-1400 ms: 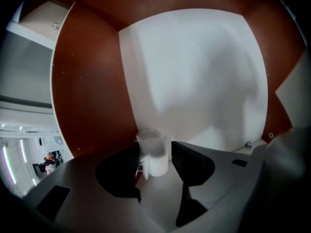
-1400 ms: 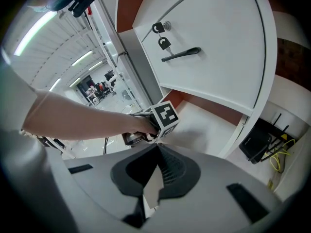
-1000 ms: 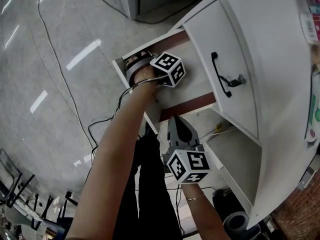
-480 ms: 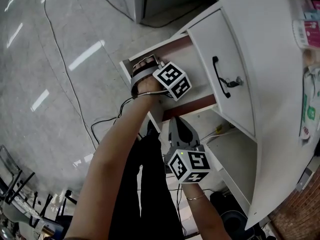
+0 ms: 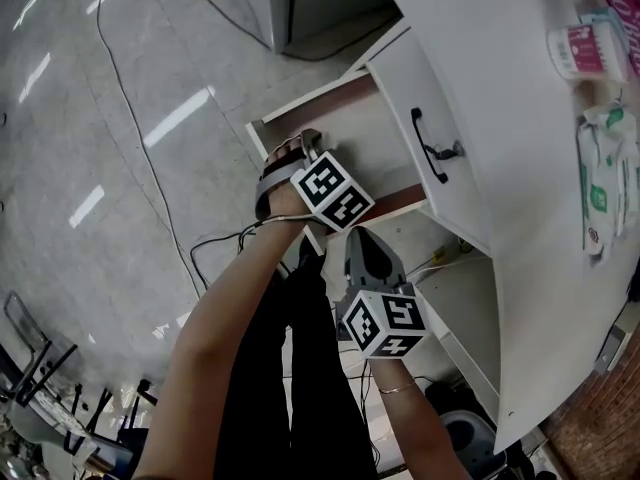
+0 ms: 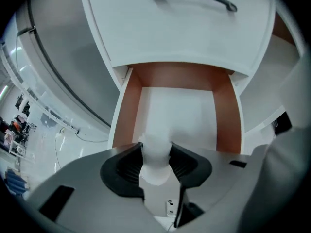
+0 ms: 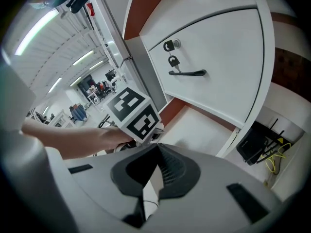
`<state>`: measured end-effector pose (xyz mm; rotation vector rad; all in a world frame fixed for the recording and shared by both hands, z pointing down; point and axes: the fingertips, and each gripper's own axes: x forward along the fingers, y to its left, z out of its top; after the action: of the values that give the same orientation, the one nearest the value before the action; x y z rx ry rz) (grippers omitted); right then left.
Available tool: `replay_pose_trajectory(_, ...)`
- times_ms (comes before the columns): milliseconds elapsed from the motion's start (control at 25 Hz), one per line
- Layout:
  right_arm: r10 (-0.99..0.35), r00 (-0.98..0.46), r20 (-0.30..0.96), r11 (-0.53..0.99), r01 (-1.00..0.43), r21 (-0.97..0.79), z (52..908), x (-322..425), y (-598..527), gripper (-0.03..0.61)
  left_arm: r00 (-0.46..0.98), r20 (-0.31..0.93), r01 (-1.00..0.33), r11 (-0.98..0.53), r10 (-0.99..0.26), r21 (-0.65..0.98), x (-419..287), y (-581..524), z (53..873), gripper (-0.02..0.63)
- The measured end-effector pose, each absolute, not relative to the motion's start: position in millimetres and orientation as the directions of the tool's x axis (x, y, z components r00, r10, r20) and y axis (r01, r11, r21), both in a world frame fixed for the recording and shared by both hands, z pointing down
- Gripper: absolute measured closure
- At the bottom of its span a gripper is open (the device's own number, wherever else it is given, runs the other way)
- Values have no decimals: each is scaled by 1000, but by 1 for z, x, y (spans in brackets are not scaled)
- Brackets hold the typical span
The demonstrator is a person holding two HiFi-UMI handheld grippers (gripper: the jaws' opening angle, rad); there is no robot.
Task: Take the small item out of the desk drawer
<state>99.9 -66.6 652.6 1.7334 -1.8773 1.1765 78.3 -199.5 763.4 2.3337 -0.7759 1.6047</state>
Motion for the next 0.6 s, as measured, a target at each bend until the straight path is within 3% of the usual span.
replay_pose_trajectory(600,-685,-201,700,-58,-943,-328,594,109,-54,572,372,859,-657,-753,-352,-25,59,-153,660,442)
